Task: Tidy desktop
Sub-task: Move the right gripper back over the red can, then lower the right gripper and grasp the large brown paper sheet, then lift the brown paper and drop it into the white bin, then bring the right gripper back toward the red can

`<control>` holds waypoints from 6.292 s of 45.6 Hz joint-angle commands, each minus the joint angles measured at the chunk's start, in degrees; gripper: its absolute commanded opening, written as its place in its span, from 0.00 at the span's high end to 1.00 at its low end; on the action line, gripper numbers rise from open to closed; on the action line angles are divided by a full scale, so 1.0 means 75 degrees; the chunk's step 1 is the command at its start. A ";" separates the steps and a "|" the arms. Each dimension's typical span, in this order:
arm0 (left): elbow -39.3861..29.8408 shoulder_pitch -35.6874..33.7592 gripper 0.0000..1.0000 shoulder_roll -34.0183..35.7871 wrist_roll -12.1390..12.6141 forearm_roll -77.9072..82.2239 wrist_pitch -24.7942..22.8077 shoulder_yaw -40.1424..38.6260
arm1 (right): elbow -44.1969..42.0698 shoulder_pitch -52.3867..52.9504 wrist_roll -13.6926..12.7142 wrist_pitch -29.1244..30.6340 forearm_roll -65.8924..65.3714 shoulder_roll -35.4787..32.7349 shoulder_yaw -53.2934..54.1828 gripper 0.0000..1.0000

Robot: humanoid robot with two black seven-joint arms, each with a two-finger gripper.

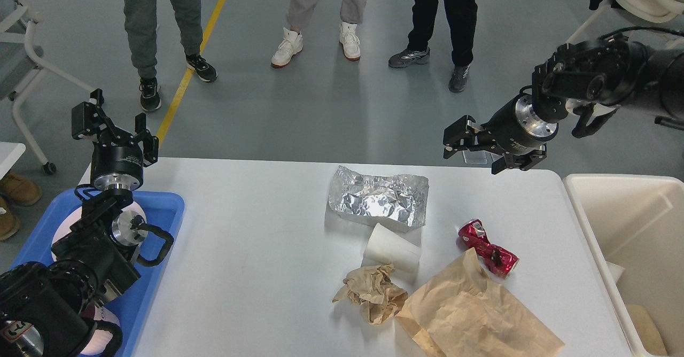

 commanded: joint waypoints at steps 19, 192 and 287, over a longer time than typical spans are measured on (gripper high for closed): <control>0.0000 0.0000 0.04 0.0000 0.0000 -0.0001 0.0000 0.0000 | 0.1808 0.1597 0.0007 0.1686 0.0000 0.0412 0.0160 0.00; 0.0000 0.0000 0.04 0.0000 0.0000 -0.0001 0.0000 0.0000 | -0.0313 0.2054 -0.1258 0.1393 0.0915 -0.1731 -0.0672 1.00; 0.0000 0.0000 0.04 0.0000 0.0000 -0.0001 0.0000 0.0000 | -0.0139 -0.0515 -0.1247 -0.2688 0.0914 -0.0666 -0.0579 0.00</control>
